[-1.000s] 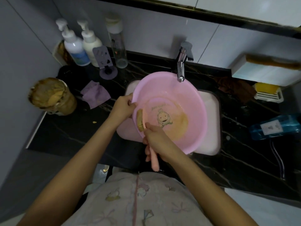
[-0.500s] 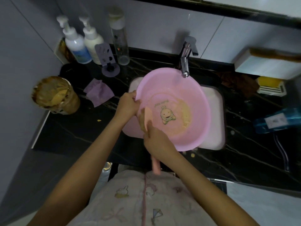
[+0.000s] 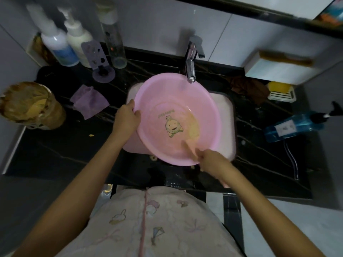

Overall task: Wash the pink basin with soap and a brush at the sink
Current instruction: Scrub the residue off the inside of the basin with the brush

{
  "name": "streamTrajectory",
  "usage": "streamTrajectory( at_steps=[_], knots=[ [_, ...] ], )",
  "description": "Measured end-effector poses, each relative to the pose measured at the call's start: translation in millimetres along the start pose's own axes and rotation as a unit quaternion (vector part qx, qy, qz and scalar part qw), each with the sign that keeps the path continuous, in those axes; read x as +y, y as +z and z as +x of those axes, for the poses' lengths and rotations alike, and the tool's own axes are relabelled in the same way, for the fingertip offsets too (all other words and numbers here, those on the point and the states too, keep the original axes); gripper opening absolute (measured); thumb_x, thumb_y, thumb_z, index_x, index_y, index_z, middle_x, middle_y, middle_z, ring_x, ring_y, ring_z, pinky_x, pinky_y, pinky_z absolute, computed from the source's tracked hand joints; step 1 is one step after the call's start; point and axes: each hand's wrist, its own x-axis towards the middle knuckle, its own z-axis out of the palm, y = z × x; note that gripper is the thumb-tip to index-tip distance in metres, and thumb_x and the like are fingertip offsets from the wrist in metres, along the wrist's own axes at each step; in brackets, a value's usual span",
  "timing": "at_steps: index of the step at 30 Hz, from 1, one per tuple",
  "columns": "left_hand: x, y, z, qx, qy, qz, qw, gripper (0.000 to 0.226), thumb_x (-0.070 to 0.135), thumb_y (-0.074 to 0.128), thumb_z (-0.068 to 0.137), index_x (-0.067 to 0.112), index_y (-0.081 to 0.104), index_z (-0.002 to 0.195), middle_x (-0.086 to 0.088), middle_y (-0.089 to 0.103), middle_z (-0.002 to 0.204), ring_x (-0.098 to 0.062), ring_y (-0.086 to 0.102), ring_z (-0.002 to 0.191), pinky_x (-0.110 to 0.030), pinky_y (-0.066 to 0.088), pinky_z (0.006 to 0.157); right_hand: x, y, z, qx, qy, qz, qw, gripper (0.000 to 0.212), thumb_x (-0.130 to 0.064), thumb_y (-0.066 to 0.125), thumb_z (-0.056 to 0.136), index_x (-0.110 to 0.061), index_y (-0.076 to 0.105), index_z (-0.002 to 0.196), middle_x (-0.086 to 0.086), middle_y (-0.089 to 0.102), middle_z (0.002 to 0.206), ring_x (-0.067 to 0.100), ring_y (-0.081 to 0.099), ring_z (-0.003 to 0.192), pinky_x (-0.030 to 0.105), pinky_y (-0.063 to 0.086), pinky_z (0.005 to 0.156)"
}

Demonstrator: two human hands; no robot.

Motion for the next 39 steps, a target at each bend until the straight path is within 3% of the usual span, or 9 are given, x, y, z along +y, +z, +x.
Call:
streamTrajectory(
  at_steps=[5, 10, 13, 18, 21, 24, 28, 34, 39],
  knots=[
    [3, 4, -1, 0.016, -0.003, 0.048, 0.999, 0.029, 0.010, 0.044, 0.093, 0.002, 0.052, 0.119, -0.012, 0.059, 0.086, -0.023, 0.056, 0.075, -0.028, 0.041, 0.059, -57, 29, -8, 0.001, -0.136, 0.120, 0.983, 0.054, -0.013, 0.037, 0.097, -0.027, 0.027, 0.148, 0.012, 0.062, 0.121, 0.020, 0.061, 0.087, 0.026, 0.046, 0.078],
    [4, 6, -2, 0.036, -0.013, 0.072, 0.997, 0.027, 0.009, 0.045, 0.092, 0.001, 0.052, 0.117, -0.010, 0.054, 0.080, -0.025, 0.054, 0.071, -0.029, 0.035, 0.054, 17, 4, -4, -0.031, -0.021, 0.126, 0.991, 0.034, -0.030, 0.039, 0.099, -0.034, 0.052, 0.130, 0.005, 0.065, 0.110, 0.013, 0.058, 0.067, 0.024, 0.048, 0.062],
    [5, 6, -1, 0.039, -0.017, 0.094, 0.995, 0.030, 0.010, 0.045, 0.092, 0.002, 0.050, 0.121, -0.010, 0.052, 0.079, -0.024, 0.051, 0.070, -0.031, 0.035, 0.056, 58, -17, 17, 0.025, 0.034, 0.024, 0.999, 0.041, -0.035, 0.034, 0.100, -0.036, 0.038, 0.141, 0.002, 0.060, 0.093, 0.011, 0.051, 0.058, 0.021, 0.040, 0.047],
    [-3, 7, 0, 0.018, -0.002, 0.110, 0.994, 0.037, 0.013, 0.044, 0.095, 0.003, 0.045, 0.130, -0.011, 0.053, 0.080, -0.023, 0.050, 0.070, -0.034, 0.037, 0.057, 73, -39, 71, 0.201, 0.067, -0.080, 0.974, 0.053, -0.028, 0.032, 0.098, -0.034, 0.019, 0.149, 0.011, 0.058, 0.102, 0.028, 0.058, 0.083, 0.031, 0.045, 0.061],
    [-6, 8, 1, 0.001, -0.015, 0.115, 0.993, 0.037, 0.013, 0.043, 0.095, 0.001, 0.042, 0.131, -0.018, 0.057, 0.090, -0.028, 0.052, 0.076, -0.035, 0.037, 0.061, 64, -41, 74, 0.292, 0.103, 0.004, 0.951, 0.065, -0.037, 0.040, 0.097, -0.022, 0.008, 0.152, 0.019, 0.051, 0.119, 0.030, 0.058, 0.085, 0.031, 0.041, 0.061],
    [-6, 11, 0, -0.008, -0.036, 0.105, 0.994, 0.033, 0.010, 0.041, 0.096, -0.003, 0.041, 0.127, -0.023, 0.057, 0.099, -0.030, 0.051, 0.080, -0.035, 0.035, 0.065, 65, -41, 67, 0.224, 0.129, 0.189, 0.947, 0.082, -0.039, 0.059, 0.088, -0.016, 0.011, 0.150, 0.015, 0.051, 0.120, 0.029, 0.059, 0.093, 0.029, 0.043, 0.063],
    [-11, 16, 3, -0.036, -0.073, 0.117, 0.990, 0.033, 0.010, 0.041, 0.097, -0.008, 0.041, 0.126, -0.030, 0.058, 0.106, -0.040, 0.056, 0.094, -0.036, 0.035, 0.068, 71, -34, 48, 0.082, 0.045, 0.433, 0.896, 0.045, -0.013, 0.065, 0.083, -0.006, 0.047, 0.124, 0.008, 0.056, 0.086, 0.009, 0.044, 0.053, 0.019, 0.036, 0.042],
    [-8, 21, -5, -0.064, -0.103, -0.079, 0.989, 0.019, 0.002, 0.046, 0.092, 0.015, 0.056, 0.084, -0.012, 0.054, 0.102, -0.027, 0.054, 0.099, -0.026, 0.035, 0.078, 70, -60, 8, 0.217, 0.011, 0.394, 0.893, 0.028, -0.015, 0.061, 0.082, -0.017, 0.054, 0.109, 0.007, 0.062, 0.090, 0.022, 0.059, 0.067, 0.028, 0.047, 0.051],
    [1, 43, -13, -0.116, -0.155, -0.164, 0.967, 0.042, 0.004, 0.050, 0.094, -0.006, 0.044, 0.134, -0.015, 0.058, 0.112, -0.025, 0.055, 0.097, -0.025, 0.047, 0.075, 73, -96, -28, 0.263, -0.074, 0.500, 0.822, 0.008, -0.001, 0.050, 0.087, -0.004, 0.055, 0.091, 0.004, 0.040, 0.057, 0.005, 0.035, 0.035, 0.018, 0.027, 0.033]
  ],
)
